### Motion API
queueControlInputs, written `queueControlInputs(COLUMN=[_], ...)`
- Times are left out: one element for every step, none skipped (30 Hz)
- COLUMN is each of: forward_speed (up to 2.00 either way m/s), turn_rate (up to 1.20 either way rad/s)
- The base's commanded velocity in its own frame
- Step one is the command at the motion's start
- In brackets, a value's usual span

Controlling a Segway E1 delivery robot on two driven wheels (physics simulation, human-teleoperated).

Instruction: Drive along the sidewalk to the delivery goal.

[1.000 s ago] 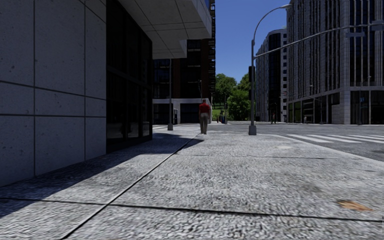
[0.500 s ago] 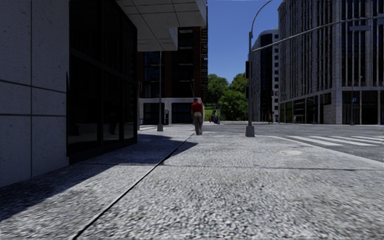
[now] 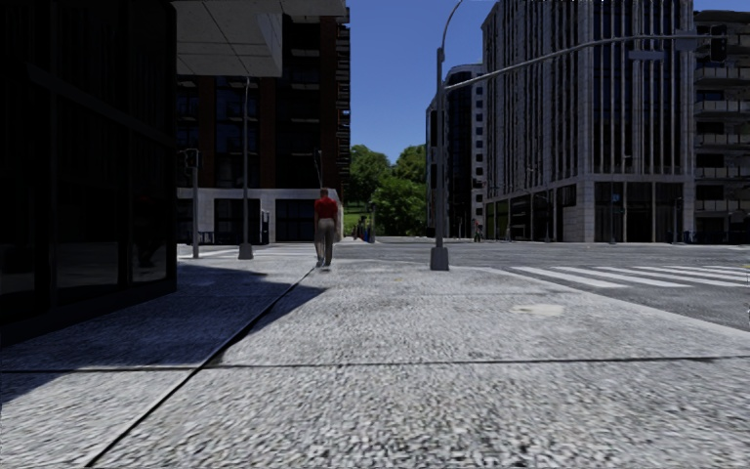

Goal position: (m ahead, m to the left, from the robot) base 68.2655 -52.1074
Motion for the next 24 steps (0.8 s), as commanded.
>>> queueControlInputs(forward_speed=[2.00,2.00,2.00,2.00,2.00,2.00,2.00,2.00,2.00,2.00,2.00,2.00,2.00,2.00,2.00,2.00,2.00,2.00,2.00,2.00,2.00,2.00,2.00,2.00], turn_rate=[0.00,0.00,0.00,0.00,0.00,0.00,0.00,0.00,0.00,0.00,0.00,0.00,0.00,0.00,0.00,0.00,0.00,0.00,0.00,0.00,0.00,0.00,0.00,0.00])
